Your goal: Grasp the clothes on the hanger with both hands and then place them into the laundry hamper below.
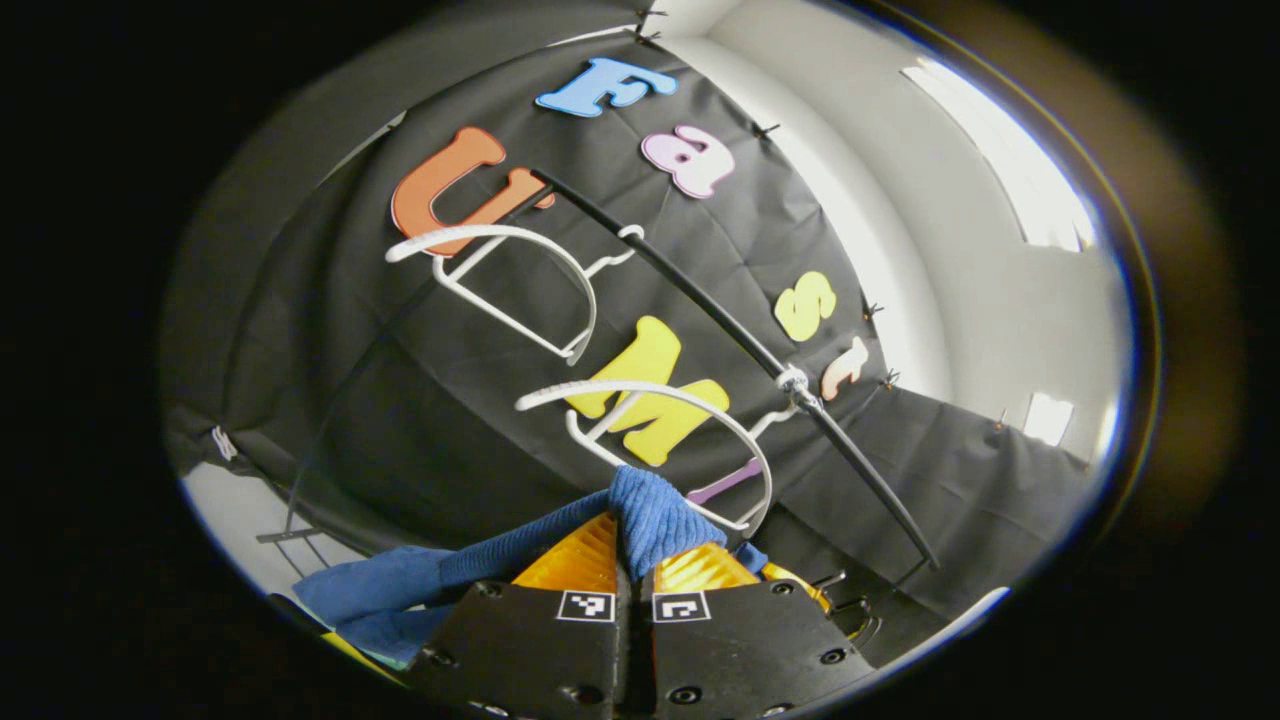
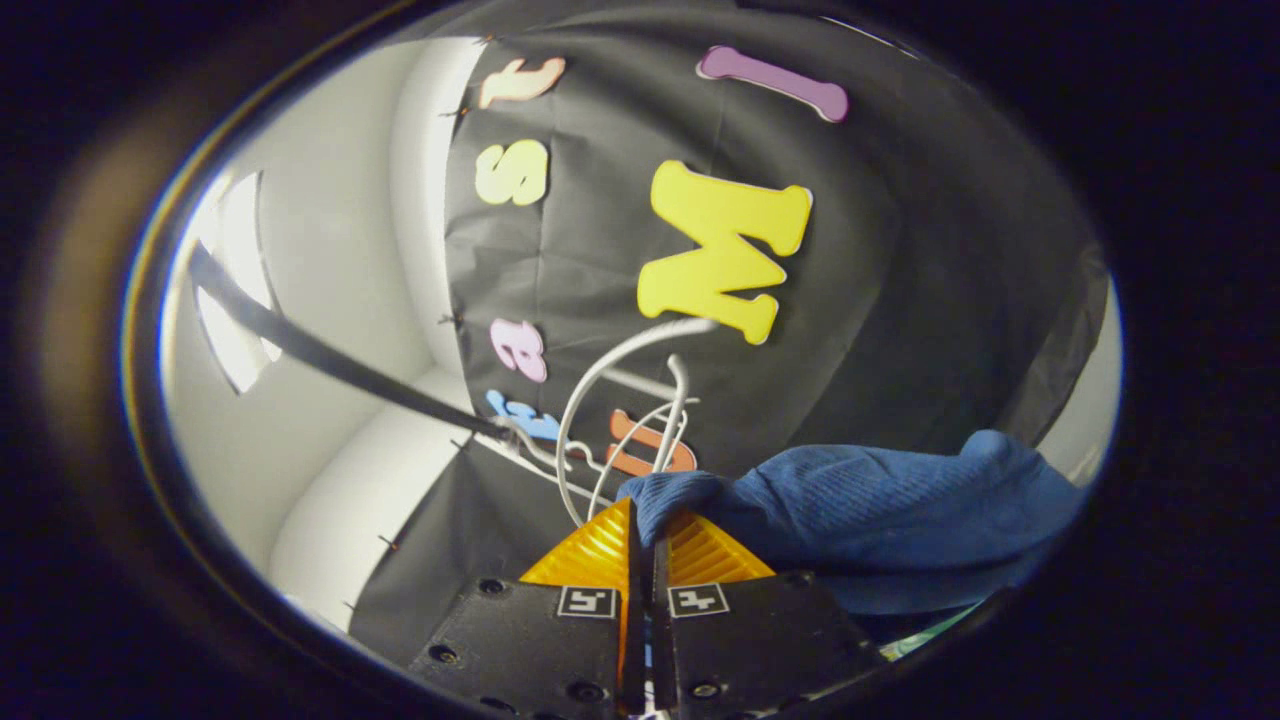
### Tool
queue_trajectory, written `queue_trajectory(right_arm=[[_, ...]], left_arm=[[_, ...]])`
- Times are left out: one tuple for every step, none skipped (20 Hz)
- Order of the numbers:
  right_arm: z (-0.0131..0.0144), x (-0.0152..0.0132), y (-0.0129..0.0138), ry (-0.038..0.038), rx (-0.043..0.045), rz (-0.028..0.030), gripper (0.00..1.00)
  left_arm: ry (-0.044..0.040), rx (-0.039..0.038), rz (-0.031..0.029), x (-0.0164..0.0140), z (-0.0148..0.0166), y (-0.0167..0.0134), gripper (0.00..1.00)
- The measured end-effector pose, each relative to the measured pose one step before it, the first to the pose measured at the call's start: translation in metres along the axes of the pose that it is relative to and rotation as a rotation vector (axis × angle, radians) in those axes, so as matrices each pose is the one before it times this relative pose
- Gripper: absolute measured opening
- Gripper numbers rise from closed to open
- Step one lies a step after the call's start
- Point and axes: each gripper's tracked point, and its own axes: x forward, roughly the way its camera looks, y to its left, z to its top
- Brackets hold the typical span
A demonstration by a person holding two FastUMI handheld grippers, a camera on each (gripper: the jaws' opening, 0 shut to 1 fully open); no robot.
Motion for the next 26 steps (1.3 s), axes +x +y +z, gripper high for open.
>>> queue_trajectory(right_arm=[[-0.01299, 0.00496, 0.0054, 0.02649, -0.02854, -0.00666, 0.06], [-0.0137, 0.0052, 0.00507, 0.02808, -0.02282, -0.00125, 0.06], [-0.01513, 0.00575, 0.00248, 0.02856, -0.01803, -0.00938, 0.06], [-0.01424, 0.00456, -0.00023, 0.02858, -0.01955, -0.01447, 0.06], [-0.0159, 0.00343, 0.0001, 0.02943, -0.01781, -0.01262, 0.06], [-0.01369, 0.00508, -0.00046, 0.02957, -0.01964, -0.0136, 0.06], [-0.01151, 0.00612, -0.00182, 0.02975, -0.01962, -0.00871, 0.06], [-0.01194, 0.00589, -0.00251, 0.02026, -0.0136, -0.0143, 0.06], [-0.01317, 0.00581, -0.00337, 0.02926, -0.01112, -0.01066, 0.06], [-0.01206, 0.00588, -0.00672, 0.02666, -0.00522, -0.01666, 0.06], [-0.01208, 0.00531, -0.00625, 0.02702, -0.00696, -0.01982, 0.06], [-0.0107, 0.00307, -0.0082, 0.01925, -0.01106, -0.02302, 0.06], [-0.01023, 0.00531, -0.00852, 0.01654, -0.01554, -0.02771, 0.06], [-0.00757, 0.00339, -0.01069, 0.01857, -0.01544, -0.02799, 0.06], [-0.0107, 0.00421, -0.0101, 0.02167, -0.01551, -0.03347, 0.06], [-0.00942, 0.00421, -0.01389, 0.02216, -0.01198, -0.04093, 0.06], [-0.01158, 0.00653, -0.014, 0.02895, -0.01142, -0.03994, 0.06], [-0.00978, 0.00391, -0.01323, 0.02833, -0.00918, -0.03722, 0.06], [-0.00989, 0.00621, -0.01064, 0.02724, -0.0156, -0.0317, 0.06], [-0.01025, 0.00649, -0.01062, 0.0277, -0.01599, -0.02791, 0.06], [-0.01062, 0.00831, -0.01124, 0.02727, -0.00613, -0.02241, 0.06], [-0.00905, 0.00864, -0.0085, 0.02648, -0.00298, -0.01511, 0.06], [-0.00535, 0.00846, -0.00832, 0.0273, 0.00836, -0.02168, 0.06], [-0.00784, 0.00499, -0.00608, 0.01967, 0.01273, -0.01494, 0.06], [-0.00747, 0.00637, -0.0086, 0.01505, 0.00217, -0.01755, 0.06], [-0.00613, 0.00633, -0.00674, 0.01699, -0.0096, -0.02171, 0.06]], left_arm=[[0.01268, 0.00995, 0.00543, 0.00191, -0.0041, -0.00257, 0.0], [0.01023, 0.01225, -0.00336, -0.00006, -0.00525, -0.00331, 0.0], [0.01291, 0.00944, 0.00417, -0.00227, -0.00577, -0.00137, 0.0], [0.01941, 0.00959, 0.00321, -0.00285, -0.00851, -0.00167, 0.0], [0.01576, 0.02149, 0.01067, -0.00235, -0.00868, 0.0005, 0.0], [0.01929, 0.02019, 0.01034, 0.0, -0.00984, 0.00131, 0.0], [0.0216, 0.02442, 0.01438, 0.00064, -0.01041, 0.0024, 0.0], [0.02004, 0.01664, 0.01166, 0.0045, -0.00957, 0.00182, 0.0], [0.02384, 0.01492, 0.01197, 0.00325, -0.01119, 0.00306, 0.0], [0.0165, 0.0172, 0.01891, -0.00031, -0.0111, 0.00537, 0.0], [0.02371, 0.01473, 0.02036, -0.00006, -0.01358, 0.00618, 0.05], [0.01514, 0.00905, 0.02349, -0.00136, -0.01285, 0.00724, 0.0], [0.01908, 0.00574, 0.02102, 0.00534, -0.00943, 0.00639, 0.05], [0.01561, 0.00255, 0.02489, 0.0034, -0.00884, 0.0082, 0.05], [0.01822, 0.00178, 0.02124, 0.00793, -0.01216, 0.00898, 0.0], [0.02417, 0.00304, 0.02635, 0.00467, -0.0136, 0.00982, 0.0], [0.03027, -0.00055, 0.0278, 0.00355, -0.01554, 0.01114, 0.0], [0.02981, 0.00372, 0.02138, 0.0035, -0.01607, 0.01011, 0.0], [0.02921, 0.0032, 0.02567, 0.00623, -0.01387, 0.00837, 0.0], [0.02817, 0.00104, 0.01282, 0.00871, -0.01293, 0.00358, 0.0], [0.02725, -0.00216, 0.01536, 0.00914, -0.01303, 0.00519, 0.0], [0.02902, -0.01156, 0.00237, 0.0147, -0.00686, 0.00519, 0.0], [0.02376, -0.0143, 0.01653, 0.01179, -0.0099, 0.00397, 0.0], [0.02316, -0.01081, 0.00858, 0.00818, -0.01113, 0.00525, 0.0], [0.01924, -0.01025, 0.01399, 0.00854, -0.0089, 0.00598, 0.0], [0.02279, -0.00832, 0.01214, 0.00884, -0.01157, 0.00699, 0.0]])
